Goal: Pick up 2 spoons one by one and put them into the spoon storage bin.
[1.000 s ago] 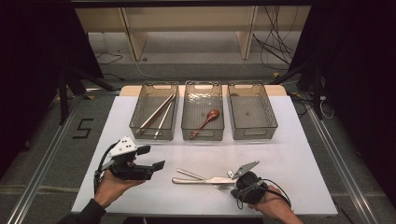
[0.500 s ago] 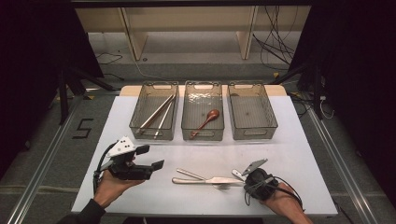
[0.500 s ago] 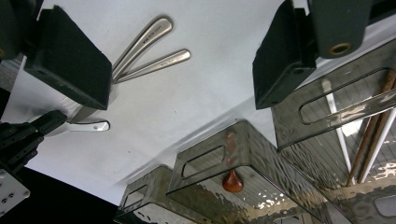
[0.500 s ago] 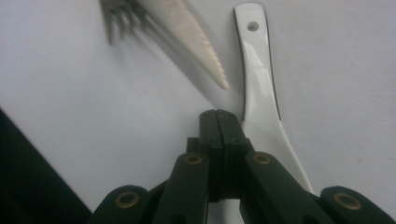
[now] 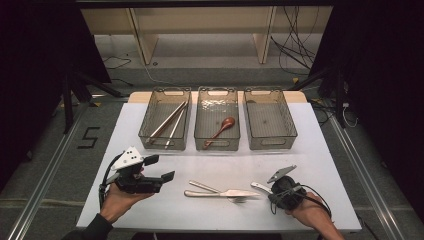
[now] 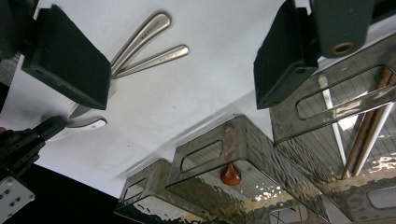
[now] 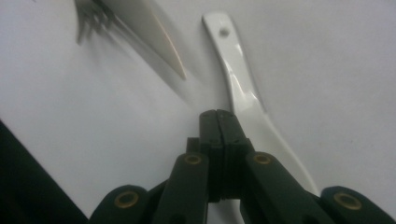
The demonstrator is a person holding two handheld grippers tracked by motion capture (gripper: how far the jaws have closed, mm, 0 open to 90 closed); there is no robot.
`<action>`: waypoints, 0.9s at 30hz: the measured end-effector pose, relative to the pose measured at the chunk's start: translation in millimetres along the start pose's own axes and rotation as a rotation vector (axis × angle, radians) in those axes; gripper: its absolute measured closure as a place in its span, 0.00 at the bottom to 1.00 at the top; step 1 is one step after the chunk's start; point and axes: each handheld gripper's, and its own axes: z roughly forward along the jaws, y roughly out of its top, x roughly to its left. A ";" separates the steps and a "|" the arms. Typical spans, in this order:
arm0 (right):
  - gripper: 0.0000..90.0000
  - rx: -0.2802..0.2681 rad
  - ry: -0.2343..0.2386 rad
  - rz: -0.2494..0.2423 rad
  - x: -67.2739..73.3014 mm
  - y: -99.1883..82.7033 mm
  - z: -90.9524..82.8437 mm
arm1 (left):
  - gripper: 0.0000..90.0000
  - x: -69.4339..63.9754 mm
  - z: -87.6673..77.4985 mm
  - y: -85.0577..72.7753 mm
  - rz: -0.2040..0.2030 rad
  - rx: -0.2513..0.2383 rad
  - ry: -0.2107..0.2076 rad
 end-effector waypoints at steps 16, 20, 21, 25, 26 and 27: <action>0.50 0.002 -0.003 -0.092 -13.1 23.4 -2.6 | 0.19 -0.7 -1.3 -2.9 -0.020 -0.029 -0.003; 0.50 0.014 0.009 -0.096 -16.9 29.6 3.0 | 0.18 1.0 -0.2 -4.2 -0.020 -0.021 -0.002; 0.50 0.016 0.014 -0.093 -17.8 30.0 4.1 | 0.18 1.0 0.1 -4.6 -0.020 -0.021 -0.001; 0.51 0.030 0.017 -0.102 -19.0 30.7 8.1 | 0.18 0.1 0.4 -4.5 -0.018 -0.020 -0.004; 0.52 0.036 0.020 -0.104 -18.9 30.9 8.9 | 0.18 -0.2 0.7 -4.4 -0.019 -0.021 -0.004; 0.54 0.042 0.020 -0.105 -18.7 31.0 9.7 | 0.18 -0.4 0.9 -4.4 -0.018 -0.020 -0.004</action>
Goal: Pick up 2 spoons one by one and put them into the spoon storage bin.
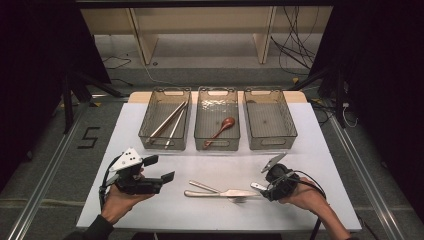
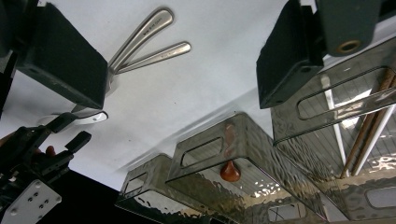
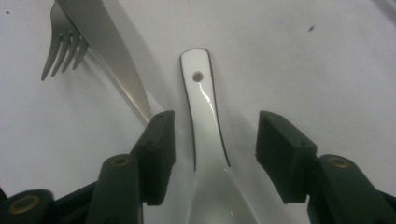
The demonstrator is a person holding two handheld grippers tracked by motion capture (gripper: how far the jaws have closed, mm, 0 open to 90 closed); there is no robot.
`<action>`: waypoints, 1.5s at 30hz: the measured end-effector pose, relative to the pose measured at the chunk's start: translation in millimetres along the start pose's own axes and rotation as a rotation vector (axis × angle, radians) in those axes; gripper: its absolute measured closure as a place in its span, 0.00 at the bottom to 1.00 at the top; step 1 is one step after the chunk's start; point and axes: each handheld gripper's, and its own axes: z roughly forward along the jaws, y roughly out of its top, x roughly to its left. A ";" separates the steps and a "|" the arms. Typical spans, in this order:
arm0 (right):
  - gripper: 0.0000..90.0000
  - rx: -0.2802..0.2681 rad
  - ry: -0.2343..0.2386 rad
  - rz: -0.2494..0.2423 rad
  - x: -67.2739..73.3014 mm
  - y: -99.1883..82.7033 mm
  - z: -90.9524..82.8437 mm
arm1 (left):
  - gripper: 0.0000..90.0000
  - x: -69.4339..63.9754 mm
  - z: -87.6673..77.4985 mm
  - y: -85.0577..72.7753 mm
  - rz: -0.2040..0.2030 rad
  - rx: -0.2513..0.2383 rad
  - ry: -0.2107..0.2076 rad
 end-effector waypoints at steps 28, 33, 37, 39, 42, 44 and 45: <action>0.84 0.024 0.022 -0.044 -0.3 2.7 1.4 | 0.18 -1.7 2.2 0.2 0.020 0.014 -0.007; 0.85 0.001 0.036 -0.025 -2.4 1.8 -3.4 | 0.18 -1.6 2.7 -0.1 0.018 0.016 -0.009; 0.85 -0.021 0.035 -0.006 -4.8 1.5 -7.3 | 0.18 -1.2 2.4 0.1 0.022 0.015 -0.009; 0.86 -0.034 0.037 -0.004 -5.3 2.0 -9.1 | 0.18 -0.8 2.5 0.0 0.020 0.015 -0.008; 0.87 -0.049 0.043 0.004 -6.7 2.4 -10.5 | 0.18 -0.9 2.7 0.0 0.021 0.016 -0.008; 0.88 -0.058 0.040 0.014 -7.7 2.2 -11.7 | 0.18 -1.1 2.6 0.1 0.022 0.016 -0.009; 0.90 -0.064 0.043 0.018 -8.1 2.2 -12.5 | 0.18 -1.1 2.5 0.0 0.022 0.016 -0.009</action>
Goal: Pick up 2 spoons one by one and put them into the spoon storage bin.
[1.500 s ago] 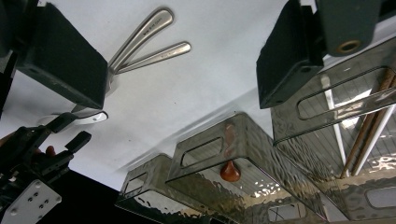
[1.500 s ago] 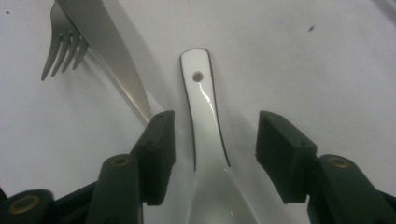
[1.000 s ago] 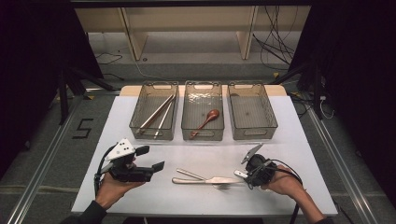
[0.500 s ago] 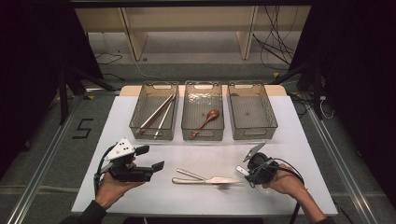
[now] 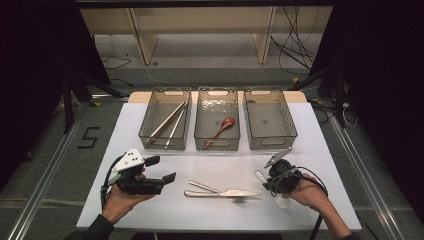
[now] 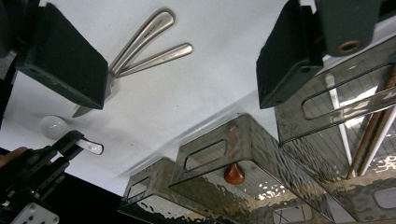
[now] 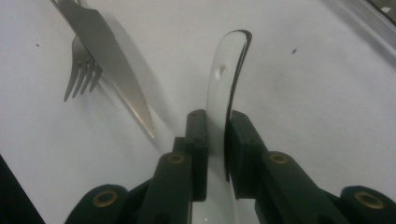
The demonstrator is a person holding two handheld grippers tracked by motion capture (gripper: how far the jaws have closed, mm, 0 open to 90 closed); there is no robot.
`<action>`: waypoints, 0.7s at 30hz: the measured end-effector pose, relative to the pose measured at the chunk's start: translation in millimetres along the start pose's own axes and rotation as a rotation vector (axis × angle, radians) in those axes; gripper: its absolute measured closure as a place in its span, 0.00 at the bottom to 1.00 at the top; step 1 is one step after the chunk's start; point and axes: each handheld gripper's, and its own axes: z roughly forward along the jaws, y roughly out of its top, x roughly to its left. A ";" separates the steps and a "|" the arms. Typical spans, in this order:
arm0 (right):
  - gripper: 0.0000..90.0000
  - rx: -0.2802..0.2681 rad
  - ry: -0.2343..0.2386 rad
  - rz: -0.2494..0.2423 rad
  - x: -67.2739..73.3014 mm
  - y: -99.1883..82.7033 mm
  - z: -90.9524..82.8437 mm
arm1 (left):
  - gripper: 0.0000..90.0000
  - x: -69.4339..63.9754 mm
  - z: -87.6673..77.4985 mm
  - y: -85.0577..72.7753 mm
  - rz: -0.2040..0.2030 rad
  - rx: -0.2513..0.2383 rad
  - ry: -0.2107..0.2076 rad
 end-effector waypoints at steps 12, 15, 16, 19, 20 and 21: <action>0.96 -0.065 -0.016 0.025 -4.9 4.8 -12.5 | 0.18 0.9 -0.3 -0.2 -0.012 -0.005 0.005; 0.96 -0.099 -0.031 0.027 -7.7 9.6 -17.7 | 0.18 1.1 -0.5 -0.1 -0.012 -0.008 0.005; 0.96 -0.111 -0.035 0.029 -8.6 11.8 -19.5 | 0.18 1.2 -0.5 -0.2 -0.013 -0.008 0.005; 0.96 -0.150 -0.048 0.035 -11.2 20.3 -24.2 | 0.18 1.7 -0.1 -0.6 -0.013 -0.005 0.005; 0.96 -0.167 -0.056 0.037 -12.1 23.7 -25.6 | 0.18 2.0 0.0 -0.7 -0.012 -0.005 0.005; 0.96 -0.180 -0.058 0.037 -12.7 27.4 -27.3 | 0.18 2.0 0.0 -0.8 -0.014 -0.006 0.006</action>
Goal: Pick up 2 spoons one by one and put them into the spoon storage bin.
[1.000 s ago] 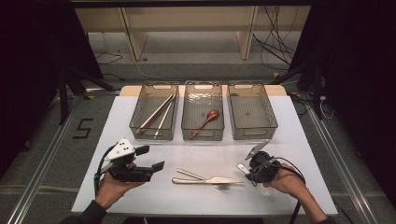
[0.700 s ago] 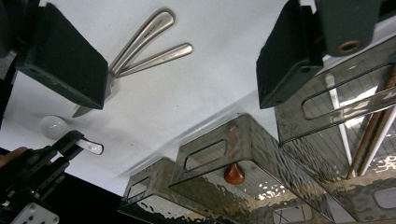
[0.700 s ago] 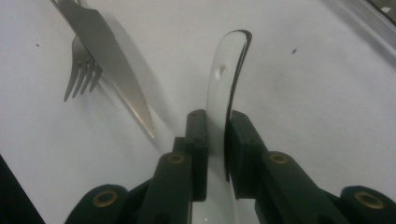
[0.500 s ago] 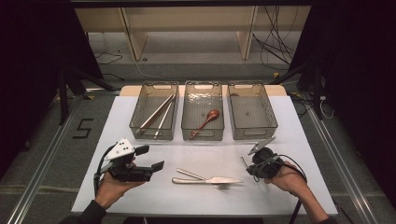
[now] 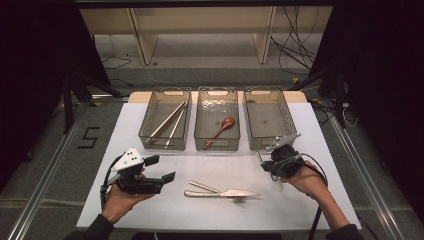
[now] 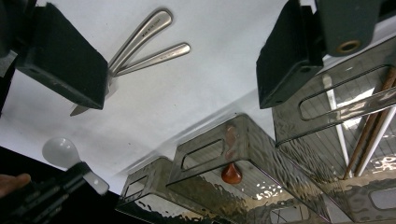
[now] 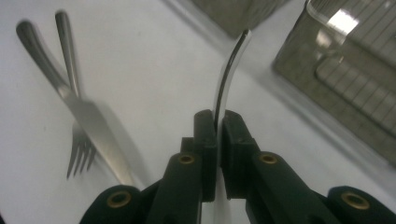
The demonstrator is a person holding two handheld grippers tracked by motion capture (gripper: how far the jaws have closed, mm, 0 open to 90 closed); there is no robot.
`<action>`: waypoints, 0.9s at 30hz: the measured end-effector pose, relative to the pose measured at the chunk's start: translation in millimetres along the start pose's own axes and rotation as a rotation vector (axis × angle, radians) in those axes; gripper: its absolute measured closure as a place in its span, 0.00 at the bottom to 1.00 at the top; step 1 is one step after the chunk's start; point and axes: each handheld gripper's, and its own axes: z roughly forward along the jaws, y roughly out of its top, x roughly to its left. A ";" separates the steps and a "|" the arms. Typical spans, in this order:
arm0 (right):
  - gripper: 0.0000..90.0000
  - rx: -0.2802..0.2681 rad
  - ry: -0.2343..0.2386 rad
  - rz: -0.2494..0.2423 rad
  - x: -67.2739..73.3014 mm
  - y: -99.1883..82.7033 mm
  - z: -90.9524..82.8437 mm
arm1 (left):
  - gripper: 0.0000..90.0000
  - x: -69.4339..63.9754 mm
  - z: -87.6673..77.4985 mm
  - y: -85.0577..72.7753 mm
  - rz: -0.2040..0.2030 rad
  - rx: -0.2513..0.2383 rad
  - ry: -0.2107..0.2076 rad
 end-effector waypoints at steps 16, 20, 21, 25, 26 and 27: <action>0.96 -0.159 -0.050 0.046 -13.3 67.4 5.9 | 0.18 1.9 -1.4 -1.0 -0.010 -0.013 0.005; 0.96 -0.182 -0.052 0.066 -16.5 79.9 8.1 | 0.18 1.7 -0.6 -1.4 -0.009 -0.011 0.002; 0.96 -0.184 -0.054 0.064 -17.3 83.3 8.9 | 0.18 1.6 -0.6 -1.4 -0.007 -0.010 0.002; 0.96 -0.190 -0.053 0.067 -18.9 96.8 12.4 | 0.18 2.4 -1.5 -1.3 -0.011 -0.014 0.005; 0.96 -0.194 -0.055 0.068 -19.2 100.0 13.2 | 0.18 2.8 -1.8 -1.4 -0.011 -0.013 0.005; 0.96 -0.196 -0.057 0.067 -19.7 103.2 13.8 | 0.18 3.1 -1.9 -1.5 -0.011 -0.013 0.005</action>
